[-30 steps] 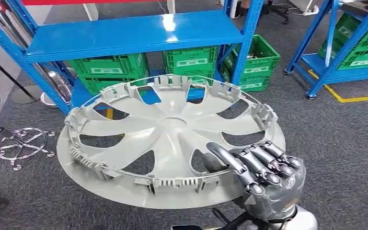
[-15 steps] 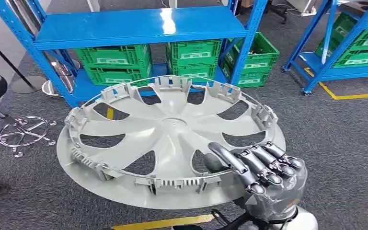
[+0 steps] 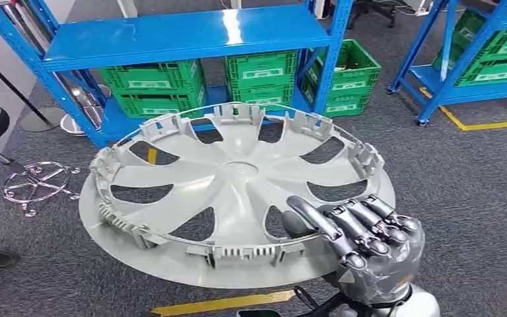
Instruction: Take the parts from the cabinet and place them on the table.
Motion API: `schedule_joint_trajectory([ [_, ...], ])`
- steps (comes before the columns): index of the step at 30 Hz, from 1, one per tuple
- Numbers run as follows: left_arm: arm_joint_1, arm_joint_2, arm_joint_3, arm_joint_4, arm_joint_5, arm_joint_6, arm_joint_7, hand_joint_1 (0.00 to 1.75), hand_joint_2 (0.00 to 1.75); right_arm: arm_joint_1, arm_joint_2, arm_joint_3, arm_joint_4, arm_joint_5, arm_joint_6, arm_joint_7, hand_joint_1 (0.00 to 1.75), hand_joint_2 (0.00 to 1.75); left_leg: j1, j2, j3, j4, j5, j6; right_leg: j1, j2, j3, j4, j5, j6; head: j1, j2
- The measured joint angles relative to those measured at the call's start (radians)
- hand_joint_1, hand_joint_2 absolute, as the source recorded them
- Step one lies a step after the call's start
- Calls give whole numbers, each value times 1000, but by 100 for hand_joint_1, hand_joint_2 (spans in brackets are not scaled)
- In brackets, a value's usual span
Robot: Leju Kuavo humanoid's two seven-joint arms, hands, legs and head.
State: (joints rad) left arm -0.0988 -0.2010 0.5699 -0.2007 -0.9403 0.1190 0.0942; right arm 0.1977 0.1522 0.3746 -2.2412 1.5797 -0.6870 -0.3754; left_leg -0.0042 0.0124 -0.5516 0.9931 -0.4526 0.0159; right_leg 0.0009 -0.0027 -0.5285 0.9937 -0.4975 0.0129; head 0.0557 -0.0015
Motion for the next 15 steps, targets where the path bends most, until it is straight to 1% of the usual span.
schedule_joint_trajectory([
  [1,0,0,-1,0,-2,0,0,0,175,-1,0,0,0,0,0,0,175,175,0,0,-1,-1,1,-2,0,0,-1,1,0,-1,1,0],
  [6,0,0,-2,0,-2,0,0,0,175,-1,0,0,0,0,0,0,175,175,0,0,-1,-1,1,-3,0,0,-2,1,1,-1,0,0],
  [8,0,0,-3,0,-2,0,0,0,175,-2,0,0,0,0,0,3,175,175,0,0,-3,-1,3,-7,0,0,-4,2,2,-3,0,0],
  [9,0,0,-3,0,-3,0,0,0,175,0,-2,4,0,2,0,19,175,175,0,0,-7,-1,5,-12,0,-1,-7,3,3,-5,1,0],
  [10,0,0,-3,0,-4,0,0,0,175,1,-3,5,0,2,0,24,175,175,-2,0,-9,5,2,-9,-6,-1,-6,-4,10,0,1,0],
  [11,0,1,-4,0,-5,0,0,0,175,1,-3,8,0,3,0,29,175,175,-4,-1,-9,4,5,3,-7,-2,-7,-5,13,6,0,0],
  [12,-1,1,-4,0,-6,0,0,0,175,2,-3,10,0,3,0,33,175,175,-4,-1,-8,-10,13,10,-4,-1,-6,-11,18,12,-1,0],
  [13,-1,-2,-4,0,-7,0,0,0,175,4,-6,11,1,3,0,36,175,175,11,6,2,-35,29,11,-4,1,-13,-4,9,11,0,0],
  [14,-2,-2,-4,0,-7,-1,0,0,175,4,-8,13,1,3,0,39,175,175,10,10,4,-46,34,13,-3,2,-28,19,-15,18,3,0],
  [15,-2,-3,-4,0,-10,-1,0,0,175,3,-9,13,1,4,0,40,175,175,13,13,0,-46,36,14,-5,2,-57,79,-54,23,5,0],
])
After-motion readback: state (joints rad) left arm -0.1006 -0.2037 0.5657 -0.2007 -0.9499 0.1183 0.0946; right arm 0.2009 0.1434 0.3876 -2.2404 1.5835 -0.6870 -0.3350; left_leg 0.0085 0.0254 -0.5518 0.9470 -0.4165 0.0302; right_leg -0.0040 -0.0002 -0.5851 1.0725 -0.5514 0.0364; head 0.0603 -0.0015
